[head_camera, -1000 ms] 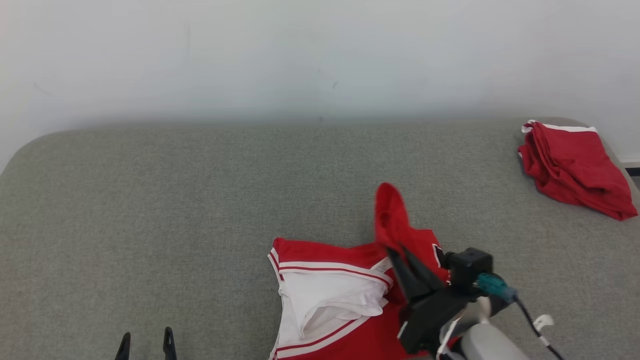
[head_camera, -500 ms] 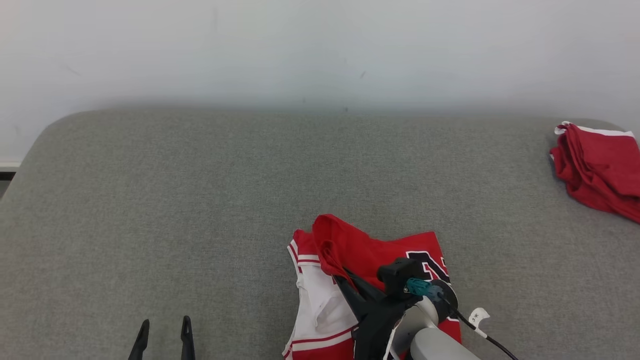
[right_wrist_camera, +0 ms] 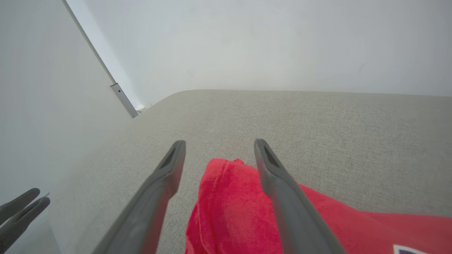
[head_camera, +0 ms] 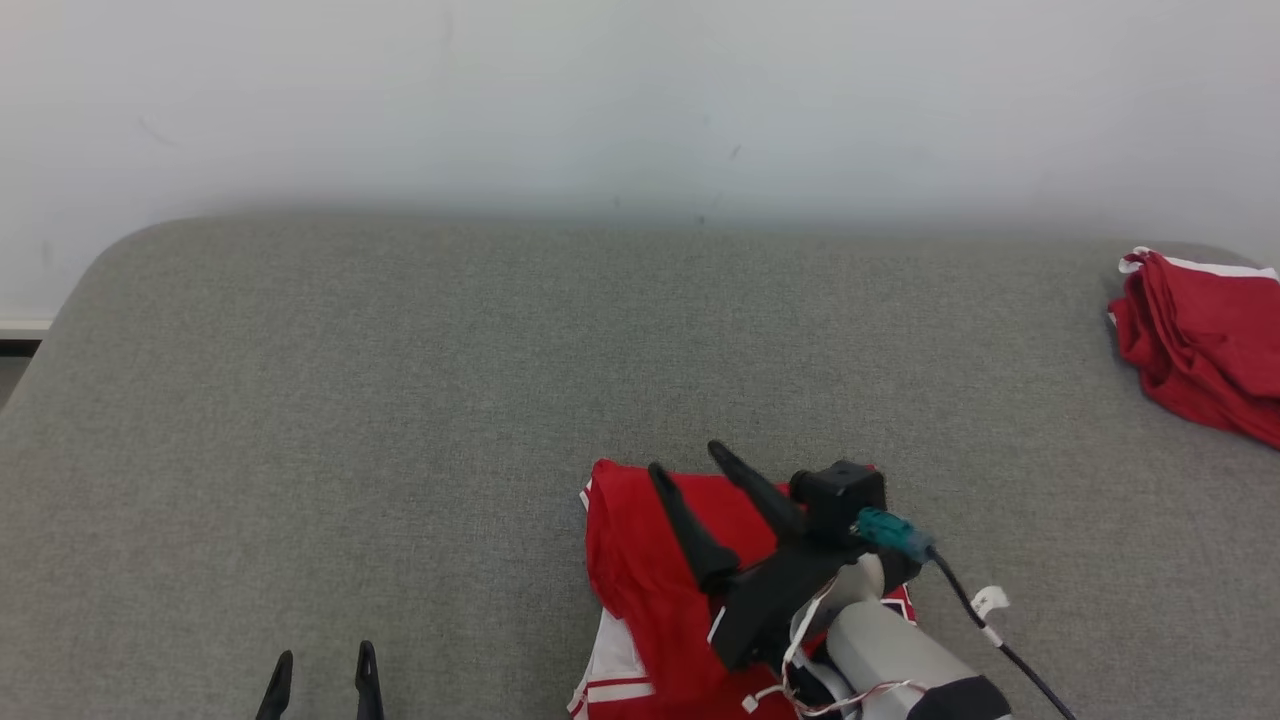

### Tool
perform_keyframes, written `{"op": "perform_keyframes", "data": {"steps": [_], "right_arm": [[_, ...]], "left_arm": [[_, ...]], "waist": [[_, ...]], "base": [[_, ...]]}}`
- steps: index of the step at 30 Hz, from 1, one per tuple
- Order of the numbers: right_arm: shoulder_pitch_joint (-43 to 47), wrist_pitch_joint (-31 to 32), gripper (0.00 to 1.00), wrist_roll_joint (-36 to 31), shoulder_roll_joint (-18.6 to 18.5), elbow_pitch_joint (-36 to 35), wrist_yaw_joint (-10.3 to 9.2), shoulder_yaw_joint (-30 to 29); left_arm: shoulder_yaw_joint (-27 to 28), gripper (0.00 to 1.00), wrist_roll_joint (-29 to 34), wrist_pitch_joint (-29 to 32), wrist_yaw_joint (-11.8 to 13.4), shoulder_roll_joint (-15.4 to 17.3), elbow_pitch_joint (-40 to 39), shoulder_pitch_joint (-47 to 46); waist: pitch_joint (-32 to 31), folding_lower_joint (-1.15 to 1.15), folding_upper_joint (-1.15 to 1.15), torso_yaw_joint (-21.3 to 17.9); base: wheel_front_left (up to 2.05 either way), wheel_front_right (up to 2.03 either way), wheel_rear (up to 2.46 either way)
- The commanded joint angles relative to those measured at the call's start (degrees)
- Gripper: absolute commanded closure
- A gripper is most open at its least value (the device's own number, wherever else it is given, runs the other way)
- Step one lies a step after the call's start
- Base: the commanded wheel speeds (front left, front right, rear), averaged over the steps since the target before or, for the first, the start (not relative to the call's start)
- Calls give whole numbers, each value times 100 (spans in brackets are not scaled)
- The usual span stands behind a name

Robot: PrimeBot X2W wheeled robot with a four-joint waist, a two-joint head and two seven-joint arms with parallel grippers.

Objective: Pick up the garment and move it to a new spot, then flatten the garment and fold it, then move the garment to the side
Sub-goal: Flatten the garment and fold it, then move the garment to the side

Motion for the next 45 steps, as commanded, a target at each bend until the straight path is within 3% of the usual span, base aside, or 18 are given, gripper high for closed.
{"op": "perform_keyframes", "data": {"steps": [1,12,22,31,45], "right_arm": [[-19,-48,0,-55,-34,-70,-11,-103],[1073,-89,0,-787,-729,-1451,-11,-1980],[2288,-90,0,-1468,-351,-2712,-11,-3497],[3014,-91,0,-1818,-98,-3058,-11,-3739],[3363,-91,0,-1884,10,-2746,-11,-3575]], "left_arm": [[15,0,18,-17,-5,-6,5,27],[138,0,89,-16,-19,-7,-70,116],[234,0,216,-16,49,-7,-350,180],[188,0,327,-16,96,-7,-534,259],[89,0,377,-16,80,-6,-451,298]], "waist": [[-30,0,0,-38],[-62,0,0,-191],[-112,0,0,-413],[-198,0,0,-666],[-306,0,0,-677]], "base": [[0,0,0],[0,0,0],[0,0,0],[0,0,0],[0,0,0]]}}
